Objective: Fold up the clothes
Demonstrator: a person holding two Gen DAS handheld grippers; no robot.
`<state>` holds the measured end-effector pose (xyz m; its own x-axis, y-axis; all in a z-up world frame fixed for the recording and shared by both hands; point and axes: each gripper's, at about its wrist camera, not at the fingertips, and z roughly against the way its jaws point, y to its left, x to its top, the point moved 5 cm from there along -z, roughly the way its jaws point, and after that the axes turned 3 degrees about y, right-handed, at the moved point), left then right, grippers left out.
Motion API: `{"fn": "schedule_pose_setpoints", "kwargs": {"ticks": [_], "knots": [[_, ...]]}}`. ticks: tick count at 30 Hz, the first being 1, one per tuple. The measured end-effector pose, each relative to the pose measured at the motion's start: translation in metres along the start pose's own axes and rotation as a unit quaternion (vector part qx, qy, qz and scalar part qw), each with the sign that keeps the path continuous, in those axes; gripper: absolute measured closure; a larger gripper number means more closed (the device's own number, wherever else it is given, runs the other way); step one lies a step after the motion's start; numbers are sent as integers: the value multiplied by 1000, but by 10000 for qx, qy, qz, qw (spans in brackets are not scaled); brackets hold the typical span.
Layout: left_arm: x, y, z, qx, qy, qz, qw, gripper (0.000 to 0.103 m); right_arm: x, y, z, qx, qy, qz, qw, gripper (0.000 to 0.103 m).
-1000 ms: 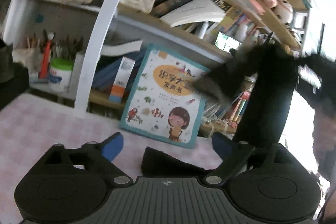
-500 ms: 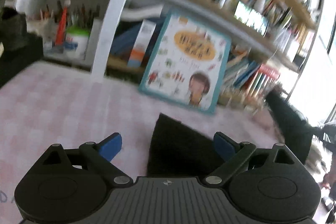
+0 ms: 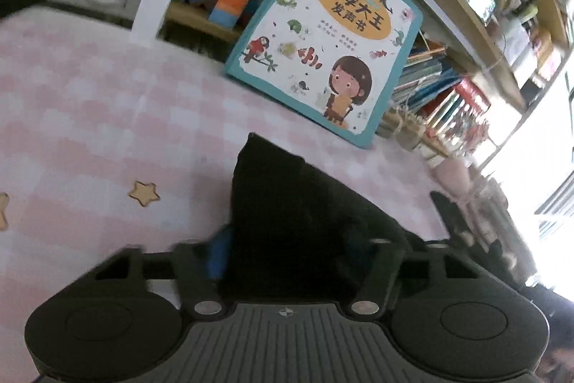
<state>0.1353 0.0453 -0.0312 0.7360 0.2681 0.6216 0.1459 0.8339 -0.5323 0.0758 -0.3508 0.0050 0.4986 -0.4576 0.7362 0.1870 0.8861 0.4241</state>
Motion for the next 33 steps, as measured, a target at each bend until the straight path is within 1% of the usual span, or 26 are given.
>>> {"fn": "schedule_pose_setpoints", "kwargs": {"ticks": [1,2,3,5,6,7,10,13,15,16,17,18,19,21,22,23,24,25,26,27,28,29,30,31,32,33], "knots": [[-1,2,-1,-116,37,104,9999,80,-2,-1,0,0,23,-32,10000,77],[-1,4,4,-232,-39,182,9996,86,-4,-1,0,1,37,-63,10000,77],[-1,7,9,-348,-119,260,9990,89,-6,0,1,43,59,-98,9999,77],[4,16,32,-546,-426,497,9964,90,-11,4,3,200,115,-174,9996,77],[8,23,46,-555,-581,582,9951,90,-14,5,4,279,143,-213,9993,77],[10,30,61,-477,-726,586,9945,90,-18,9,5,403,225,-253,9986,77],[12,55,107,35,-1057,586,9927,90,-38,29,5,908,713,-271,9929,77],[2,88,146,607,-1200,862,9872,90,-64,57,5,1351,1211,-18,9834,77],[-4,101,155,743,-1263,1032,9838,90,-75,74,7,1605,1407,168,9768,75],[-7,107,159,811,-1295,1117,9819,90,-77,81,8,1683,1446,236,9748,69],[-10,114,164,879,-1326,1202,9799,89,-77,86,9,1740,1456,280,9735,55],[-13,120,168,947,-1357,1286,9778,89,-75,89,10,1759,1436,285,9735,47],[-16,127,173,1015,-1388,1371,9755,88,-72,88,9,1748,1384,217,9746,36],[-22,140,182,1150,-1450,1539,9706,88,-63,83,4,1730,1312,-39,9761,34],[-25,146,186,1217,-1480,1623,9680,88,-58,78,-2,1728,1364,-306,9750,33],[-28,153,190,1283,-1510,1704,9653,88,-54,72,-10,1740,1444,-634,9720,32],[-26,153,189,1295,-1514,1715,9648,88,-50,67,-17,1772,1495,-967,9679,32],[-25,153,190,1305,-1502,1707,9650,88,-46,61,-24,1823,1518,-1305,9627,33],[-24,152,189,1313,-1493,1694,9653,88,-43,55,-30,1871,1539,-1641,9562,37],[-24,151,188,1321,-1484,1682,9655,88,-40,50,-35,1896,1530,-1891,9513,42],[-24,151,187,1330,-1482,1671,9656,88,-37,46,-38,1879,1496,-2003,9498,69],[-24,150,187,1339,-1479,1661,9657,88,-34,44,-41,1842,1465,-2059,9499,91],[-24,149,187,1348,-1476,1651,9658,88,-30,42,-40,1813,1391,-2077,9511,96],[-25,148,187,1350,-1465,1635,9662,88,-26,40,-36,1791,1277,-2061,9535,97],[-26,147,188,1353,-1453,1619,9666,88,-19,37,-28,1696,1090,-1954,9598,97],[-27,146,188,1353,-1440,1602,9671,88,-11,34,-16,1530,836,-1761,9688,97]]}}
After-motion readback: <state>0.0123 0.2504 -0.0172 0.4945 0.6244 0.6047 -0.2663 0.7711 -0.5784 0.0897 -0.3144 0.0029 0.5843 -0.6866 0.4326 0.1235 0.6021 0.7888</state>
